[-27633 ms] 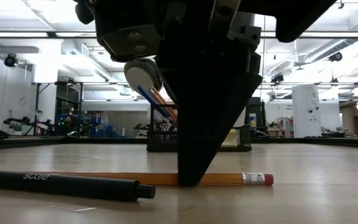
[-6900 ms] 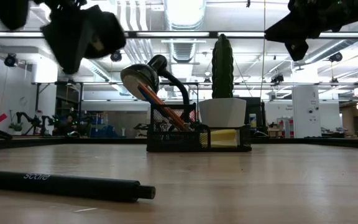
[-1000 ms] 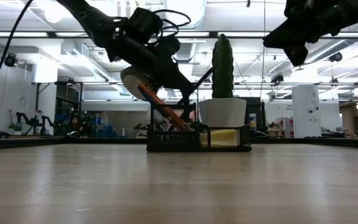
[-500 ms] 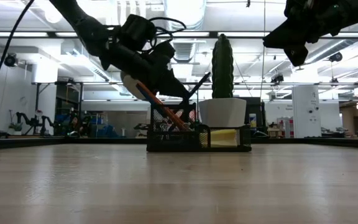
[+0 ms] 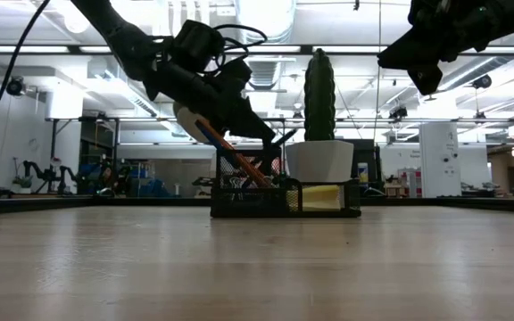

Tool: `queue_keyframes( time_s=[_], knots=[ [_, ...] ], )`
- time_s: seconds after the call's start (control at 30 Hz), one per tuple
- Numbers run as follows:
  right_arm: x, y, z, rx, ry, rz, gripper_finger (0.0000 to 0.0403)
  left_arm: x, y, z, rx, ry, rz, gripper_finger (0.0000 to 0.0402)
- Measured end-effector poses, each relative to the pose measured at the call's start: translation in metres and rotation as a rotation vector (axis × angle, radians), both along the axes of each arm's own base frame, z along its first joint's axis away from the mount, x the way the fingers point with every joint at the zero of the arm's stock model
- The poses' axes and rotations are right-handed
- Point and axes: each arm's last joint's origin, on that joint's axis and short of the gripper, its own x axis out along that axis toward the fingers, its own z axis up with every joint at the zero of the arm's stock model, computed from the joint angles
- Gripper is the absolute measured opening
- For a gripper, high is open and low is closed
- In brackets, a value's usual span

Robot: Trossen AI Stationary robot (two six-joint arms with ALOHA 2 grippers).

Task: Pick and place office supplies into organizer
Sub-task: Put the black pen into the black desk organizer, then return to Home Position

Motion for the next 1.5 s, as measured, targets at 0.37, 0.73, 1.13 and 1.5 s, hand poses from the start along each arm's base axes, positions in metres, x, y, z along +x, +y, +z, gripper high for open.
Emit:
queue_keyframes(
  time_s=[0.37,0.73,1.13,1.5],
  knots=[
    [0.000,0.000,0.000,0.000,0.000,0.000,0.0038,0.000,-0.002,0.005,0.003,-0.018,-0.008,0.0070],
    [0.000,0.000,0.000,-0.001,0.000,0.000,0.0038,-0.013,-0.013,0.058,-0.099,-0.265,-0.029,0.0092],
    [0.000,0.000,0.000,-0.002,0.004,0.002,0.0038,-0.057,-0.068,0.116,-0.092,-0.443,-0.188,0.0006],
    [0.000,0.000,-0.001,0.001,0.008,0.003,0.0038,-0.137,-0.086,0.096,-0.182,-0.462,-0.158,0.0001]
  ],
)
